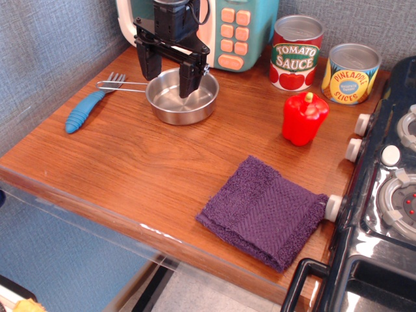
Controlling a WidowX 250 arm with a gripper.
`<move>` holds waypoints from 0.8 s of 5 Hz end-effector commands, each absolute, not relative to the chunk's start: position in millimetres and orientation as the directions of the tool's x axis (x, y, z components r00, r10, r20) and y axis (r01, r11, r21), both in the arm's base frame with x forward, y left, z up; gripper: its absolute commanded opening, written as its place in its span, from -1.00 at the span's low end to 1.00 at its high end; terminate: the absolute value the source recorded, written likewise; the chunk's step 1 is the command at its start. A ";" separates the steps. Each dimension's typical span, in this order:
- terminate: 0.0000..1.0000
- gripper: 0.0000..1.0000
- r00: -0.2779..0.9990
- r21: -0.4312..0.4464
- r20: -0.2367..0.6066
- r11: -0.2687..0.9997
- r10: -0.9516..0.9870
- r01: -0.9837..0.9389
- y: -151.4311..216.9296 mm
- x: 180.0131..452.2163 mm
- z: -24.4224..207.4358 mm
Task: Slide the purple towel to the left and place it just beneath the pot.
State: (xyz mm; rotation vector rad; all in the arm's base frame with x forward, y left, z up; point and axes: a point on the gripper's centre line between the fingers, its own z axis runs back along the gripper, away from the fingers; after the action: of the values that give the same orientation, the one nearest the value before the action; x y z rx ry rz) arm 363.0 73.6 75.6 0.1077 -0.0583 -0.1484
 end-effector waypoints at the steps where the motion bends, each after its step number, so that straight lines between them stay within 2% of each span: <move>1: -1.00 1.00 0.987 0.111 0.050 0.983 -0.151 0.144 73.6 363.0 75.6; 2: -1.00 1.00 0.979 0.110 0.053 0.976 -0.195 0.189 51.0 356.8 74.0; 4: -1.00 1.00 0.945 0.074 0.068 0.947 -0.319 0.314 -16.9 318.8 79.0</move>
State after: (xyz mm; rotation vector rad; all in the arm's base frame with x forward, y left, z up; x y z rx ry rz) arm 312.8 -22.3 59.7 0.0522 -0.0190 -0.3243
